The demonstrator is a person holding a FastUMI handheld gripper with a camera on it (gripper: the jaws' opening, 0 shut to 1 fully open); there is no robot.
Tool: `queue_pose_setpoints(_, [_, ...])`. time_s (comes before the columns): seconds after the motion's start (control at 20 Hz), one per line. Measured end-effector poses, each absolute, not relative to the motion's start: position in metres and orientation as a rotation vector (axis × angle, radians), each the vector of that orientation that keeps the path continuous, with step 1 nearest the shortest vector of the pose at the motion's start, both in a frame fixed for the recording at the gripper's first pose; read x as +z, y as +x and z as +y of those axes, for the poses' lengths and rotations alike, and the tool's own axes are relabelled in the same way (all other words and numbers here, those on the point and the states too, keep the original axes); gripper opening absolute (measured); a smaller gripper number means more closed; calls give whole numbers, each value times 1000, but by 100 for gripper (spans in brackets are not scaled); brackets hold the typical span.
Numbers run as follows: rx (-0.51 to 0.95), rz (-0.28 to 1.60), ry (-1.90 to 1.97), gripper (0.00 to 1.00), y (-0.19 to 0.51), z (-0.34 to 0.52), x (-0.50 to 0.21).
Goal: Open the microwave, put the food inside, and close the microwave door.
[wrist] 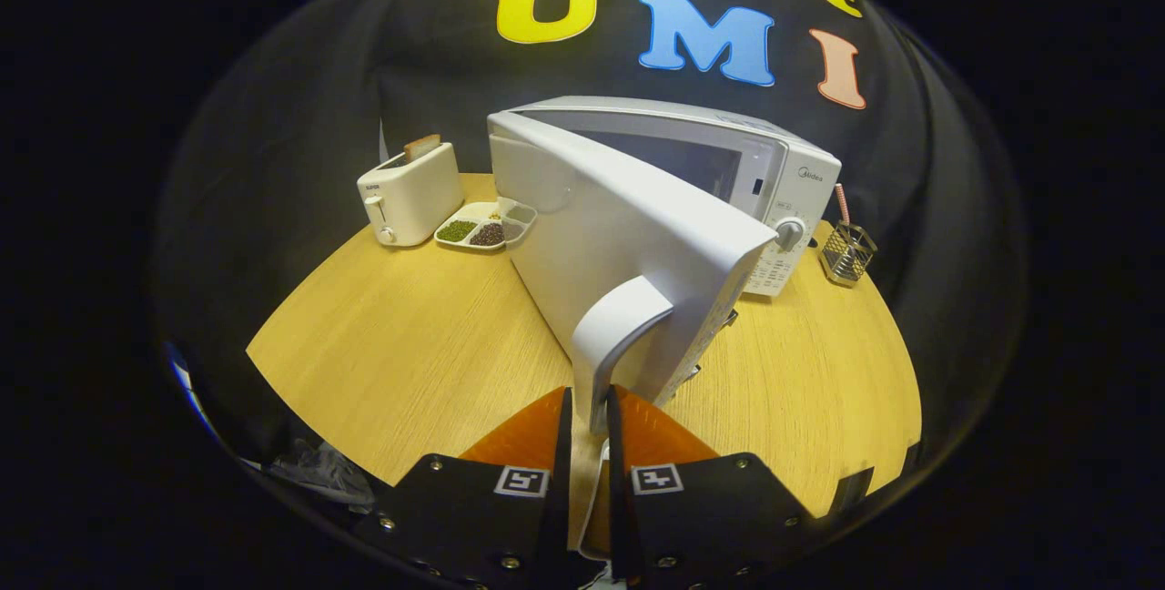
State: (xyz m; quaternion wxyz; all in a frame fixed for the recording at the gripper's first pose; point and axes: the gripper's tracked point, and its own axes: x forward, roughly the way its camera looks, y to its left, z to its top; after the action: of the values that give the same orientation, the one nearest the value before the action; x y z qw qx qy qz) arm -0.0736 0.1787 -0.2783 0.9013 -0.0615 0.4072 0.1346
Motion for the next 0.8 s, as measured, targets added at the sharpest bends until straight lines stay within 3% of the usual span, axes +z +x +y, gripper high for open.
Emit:
queue_pose_setpoints(0.4, [260,861,-97,21,-69,183,-287])
queue_pose_setpoints(0.8, [336,877,-112,21,-85,211,-283])
